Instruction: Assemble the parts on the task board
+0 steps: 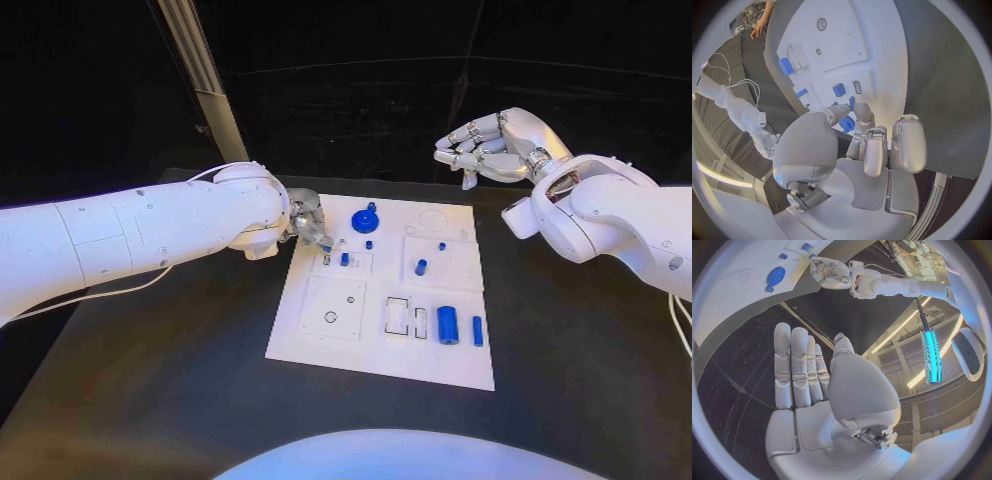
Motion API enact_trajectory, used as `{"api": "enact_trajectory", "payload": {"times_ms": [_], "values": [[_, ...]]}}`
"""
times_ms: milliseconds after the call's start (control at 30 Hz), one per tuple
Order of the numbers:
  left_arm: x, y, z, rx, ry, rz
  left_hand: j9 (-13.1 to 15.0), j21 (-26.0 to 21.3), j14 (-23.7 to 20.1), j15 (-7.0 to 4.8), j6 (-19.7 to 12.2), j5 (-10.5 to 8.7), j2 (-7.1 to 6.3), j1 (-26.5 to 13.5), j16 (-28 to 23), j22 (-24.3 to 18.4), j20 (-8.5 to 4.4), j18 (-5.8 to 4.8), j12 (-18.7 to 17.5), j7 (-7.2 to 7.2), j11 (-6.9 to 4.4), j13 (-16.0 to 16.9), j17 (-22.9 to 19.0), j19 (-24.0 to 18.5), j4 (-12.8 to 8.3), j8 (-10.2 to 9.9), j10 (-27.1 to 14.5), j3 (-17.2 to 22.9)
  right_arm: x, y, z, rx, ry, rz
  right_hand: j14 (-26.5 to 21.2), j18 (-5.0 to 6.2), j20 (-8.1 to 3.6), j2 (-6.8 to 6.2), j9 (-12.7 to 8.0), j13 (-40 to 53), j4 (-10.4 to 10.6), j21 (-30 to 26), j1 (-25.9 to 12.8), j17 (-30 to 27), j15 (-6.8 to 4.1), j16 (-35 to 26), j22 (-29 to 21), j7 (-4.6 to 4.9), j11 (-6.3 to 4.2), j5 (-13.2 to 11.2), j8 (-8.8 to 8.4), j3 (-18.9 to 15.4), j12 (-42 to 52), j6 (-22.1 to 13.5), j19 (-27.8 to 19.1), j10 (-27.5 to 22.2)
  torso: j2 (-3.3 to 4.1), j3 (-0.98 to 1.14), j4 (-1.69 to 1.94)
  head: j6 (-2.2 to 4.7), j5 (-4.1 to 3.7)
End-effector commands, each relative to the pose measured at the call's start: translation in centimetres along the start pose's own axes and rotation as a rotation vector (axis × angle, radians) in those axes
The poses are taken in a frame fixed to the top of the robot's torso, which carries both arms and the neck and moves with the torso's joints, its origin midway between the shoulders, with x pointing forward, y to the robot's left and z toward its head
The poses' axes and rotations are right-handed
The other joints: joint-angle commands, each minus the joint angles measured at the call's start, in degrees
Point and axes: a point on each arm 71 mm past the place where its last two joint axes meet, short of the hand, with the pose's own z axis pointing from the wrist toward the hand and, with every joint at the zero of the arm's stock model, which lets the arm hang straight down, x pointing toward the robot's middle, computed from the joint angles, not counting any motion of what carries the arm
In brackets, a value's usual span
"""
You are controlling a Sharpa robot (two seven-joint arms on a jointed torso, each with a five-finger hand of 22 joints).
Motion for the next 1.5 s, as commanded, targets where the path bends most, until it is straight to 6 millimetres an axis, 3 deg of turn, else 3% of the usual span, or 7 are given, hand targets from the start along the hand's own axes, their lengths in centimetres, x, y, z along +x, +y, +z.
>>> {"api": "enact_trajectory", "payload": {"times_ms": [33,200,1500], "values": [[-0.1,-0.4,-0.2,0.036,-0.081,0.047,0.08,0.13,5.86,-0.39,0.37,0.31,-0.17,-0.08,0.18,1.20,0.01,-0.31,0.29,-0.05,0.01,0.10,15.09,0.29,-7.90,0.19,0.53,7.66,0.0,0.1,0.0,-0.006,0.007,-0.001,0.22,0.31,0.06,0.01,-0.09,-0.08,0.08,-0.37,0.48,0.06,0.14,-0.18,-0.07,-0.02,-0.12,0.24,-0.26,-0.42,-0.39,-0.35,0.35,-0.38,0.08,-0.01,-0.07,-0.04,0.22],[0.4,-0.4,-0.3,0.031,-0.084,0.054,0.07,0.18,5.86,-0.41,0.42,0.32,-0.18,-0.11,0.18,1.26,0.00,-0.32,0.33,-0.07,0.00,0.16,15.09,0.32,-7.94,0.20,0.60,7.73,0.0,0.1,0.1,-0.006,0.008,-0.001,0.22,0.31,0.06,0.01,-0.09,-0.08,0.08,-0.37,0.48,0.06,0.14,-0.18,-0.07,-0.02,-0.12,0.24,-0.26,-0.42,-0.39,-0.35,0.35,-0.38,0.05,0.05,-0.21,-0.24,0.34],[2.3,0.6,-0.1,-0.045,0.028,0.117,-0.02,0.33,5.86,-0.49,0.73,0.80,-0.39,-0.54,0.18,1.44,-0.08,-0.37,0.73,-0.16,-0.10,0.70,15.09,0.44,-8.30,0.29,1.20,8.39,0.0,0.1,0.1,-0.009,0.012,0.000,0.24,0.31,0.08,0.08,-0.08,-0.21,0.18,-0.45,0.39,0.09,0.16,-0.27,-0.13,0.00,-0.10,0.26,-0.26,-0.53,-0.42,-0.33,0.40,-0.36,0.07,0.09,-0.17,-1.19,0.37]]}}
